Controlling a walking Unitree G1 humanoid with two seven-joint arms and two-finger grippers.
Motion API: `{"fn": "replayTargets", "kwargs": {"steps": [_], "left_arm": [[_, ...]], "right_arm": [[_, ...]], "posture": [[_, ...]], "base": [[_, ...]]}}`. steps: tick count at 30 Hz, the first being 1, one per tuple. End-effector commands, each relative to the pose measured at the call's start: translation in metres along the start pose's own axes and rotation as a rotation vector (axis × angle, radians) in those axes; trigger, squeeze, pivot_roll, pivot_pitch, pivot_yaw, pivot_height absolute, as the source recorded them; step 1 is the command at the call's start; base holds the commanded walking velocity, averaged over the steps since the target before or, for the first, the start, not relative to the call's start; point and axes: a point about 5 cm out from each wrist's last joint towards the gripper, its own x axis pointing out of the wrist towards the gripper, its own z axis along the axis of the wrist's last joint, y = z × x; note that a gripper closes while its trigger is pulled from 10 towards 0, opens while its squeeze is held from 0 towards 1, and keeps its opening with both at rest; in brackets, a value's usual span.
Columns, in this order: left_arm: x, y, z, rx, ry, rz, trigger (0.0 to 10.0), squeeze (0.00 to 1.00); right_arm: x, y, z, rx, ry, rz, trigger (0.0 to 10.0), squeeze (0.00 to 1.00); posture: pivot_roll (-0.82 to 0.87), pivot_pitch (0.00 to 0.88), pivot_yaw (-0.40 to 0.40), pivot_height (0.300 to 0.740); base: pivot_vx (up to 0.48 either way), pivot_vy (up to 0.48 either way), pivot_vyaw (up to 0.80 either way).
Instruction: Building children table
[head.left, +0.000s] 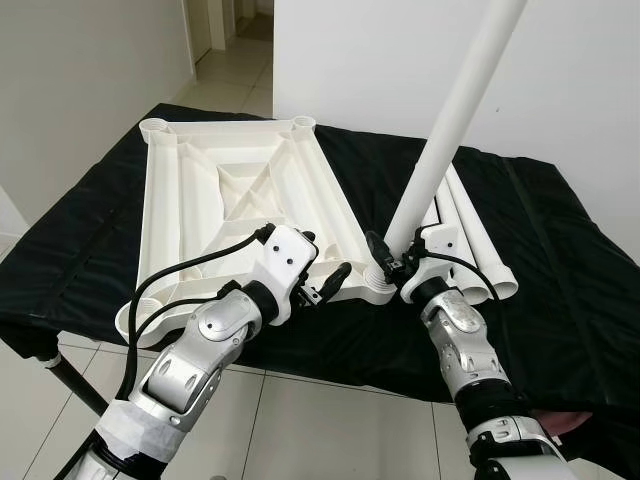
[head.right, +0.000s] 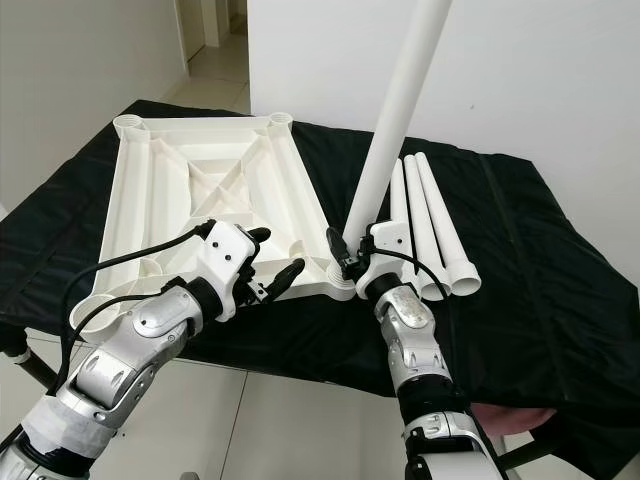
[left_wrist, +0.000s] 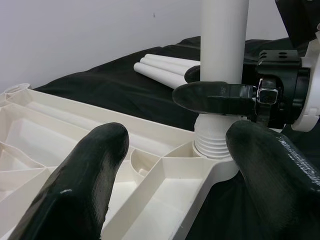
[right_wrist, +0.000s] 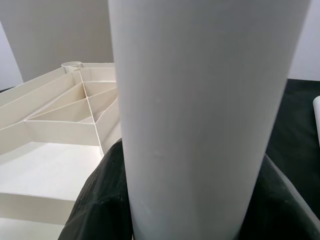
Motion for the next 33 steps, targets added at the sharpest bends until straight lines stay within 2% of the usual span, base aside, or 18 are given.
{"fn": "replayTargets", "kwargs": {"steps": [1,11,19,26,33], "left_arm": [[0.000,-0.010,0.003,-0.001,-0.008,-0.144,10.0,0.00],[-0.002,-0.010,0.003,-0.009,-0.007,-0.143,10.0,0.00],[-0.001,-0.010,0.003,-0.010,-0.008,-0.150,10.0,0.00],[-0.001,-0.010,0.003,-0.009,-0.010,-0.152,10.0,0.00],[0.001,-0.010,0.005,-0.011,-0.017,-0.155,10.0,0.00]], "right_arm": [[-0.017,-0.007,-0.040,0.071,0.200,-0.077,10.0,0.00],[-0.015,0.000,-0.036,0.007,0.156,-0.116,10.0,0.00],[-0.010,0.008,-0.031,0.010,0.112,-0.326,10.0,0.00],[-0.007,0.017,-0.026,0.017,0.086,-0.408,10.0,0.00],[-0.011,0.019,-0.017,-0.058,0.073,-0.577,10.0,0.00]], "posture": [[0.01,0.000,-0.041,0.740],[0.02,0.000,-0.045,0.740],[0.02,0.000,-0.048,0.740],[0.02,0.000,-0.048,0.740],[0.01,0.000,-0.049,0.740]], "base": [[0.000,0.000,0.00],[0.000,0.000,0.00],[0.000,0.000,0.00],[0.000,0.000,0.00],[0.000,0.000,0.00]]}}
